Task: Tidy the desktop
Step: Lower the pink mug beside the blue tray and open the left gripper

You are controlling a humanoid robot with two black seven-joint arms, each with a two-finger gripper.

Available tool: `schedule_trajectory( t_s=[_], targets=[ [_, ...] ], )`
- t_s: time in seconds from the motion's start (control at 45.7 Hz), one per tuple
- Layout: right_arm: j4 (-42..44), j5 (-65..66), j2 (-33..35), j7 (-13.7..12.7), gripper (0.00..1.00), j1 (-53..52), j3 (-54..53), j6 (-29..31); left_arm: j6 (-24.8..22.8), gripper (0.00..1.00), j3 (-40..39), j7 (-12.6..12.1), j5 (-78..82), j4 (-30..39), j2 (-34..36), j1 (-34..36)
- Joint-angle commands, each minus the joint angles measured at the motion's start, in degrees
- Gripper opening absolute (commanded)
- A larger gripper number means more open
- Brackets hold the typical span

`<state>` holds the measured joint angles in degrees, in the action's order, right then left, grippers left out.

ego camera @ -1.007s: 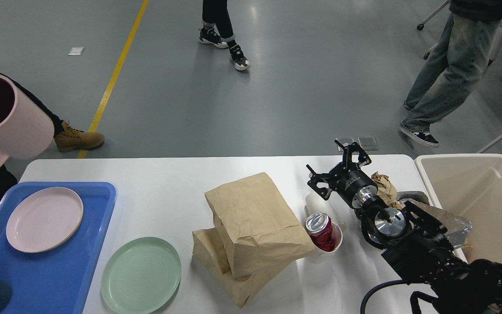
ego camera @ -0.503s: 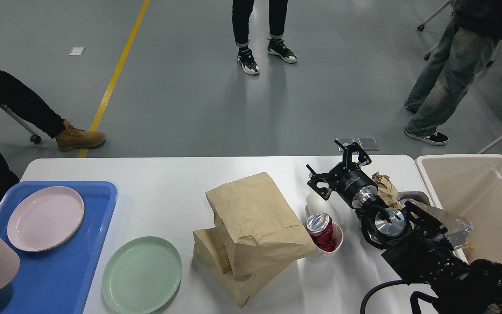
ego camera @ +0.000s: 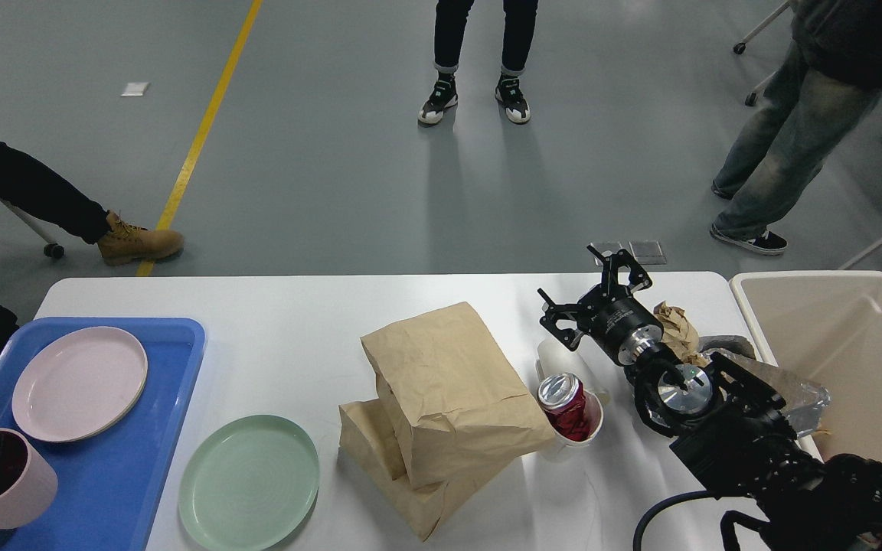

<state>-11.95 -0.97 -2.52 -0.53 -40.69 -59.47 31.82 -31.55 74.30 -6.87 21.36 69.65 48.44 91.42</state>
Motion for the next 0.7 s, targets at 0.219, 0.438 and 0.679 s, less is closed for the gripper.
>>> schedule_trajectory(
  t_s=[0.219, 0.438, 0.679],
  targets=[
    [0.0, 0.0, 0.1, 0.0, 1.00, 0.0, 0.0, 0.0, 0.9, 0.00, -13.5, -7.3, 0.0, -3.9, -2.0, -10.1],
    [0.0, 0.0, 0.0, 0.0, 1.00, 0.0, 0.0, 0.0, 2.4, 0.00, -18.8, -10.6, -0.1, -4.2, -4.3, -14.5],
    [0.0, -0.1, 0.1, 0.0, 1.00, 0.0, 0.1, 0.0, 3.1, 0.00, -23.0, -12.4, 0.0, -8.1, -6.5, -20.4]
  ],
)
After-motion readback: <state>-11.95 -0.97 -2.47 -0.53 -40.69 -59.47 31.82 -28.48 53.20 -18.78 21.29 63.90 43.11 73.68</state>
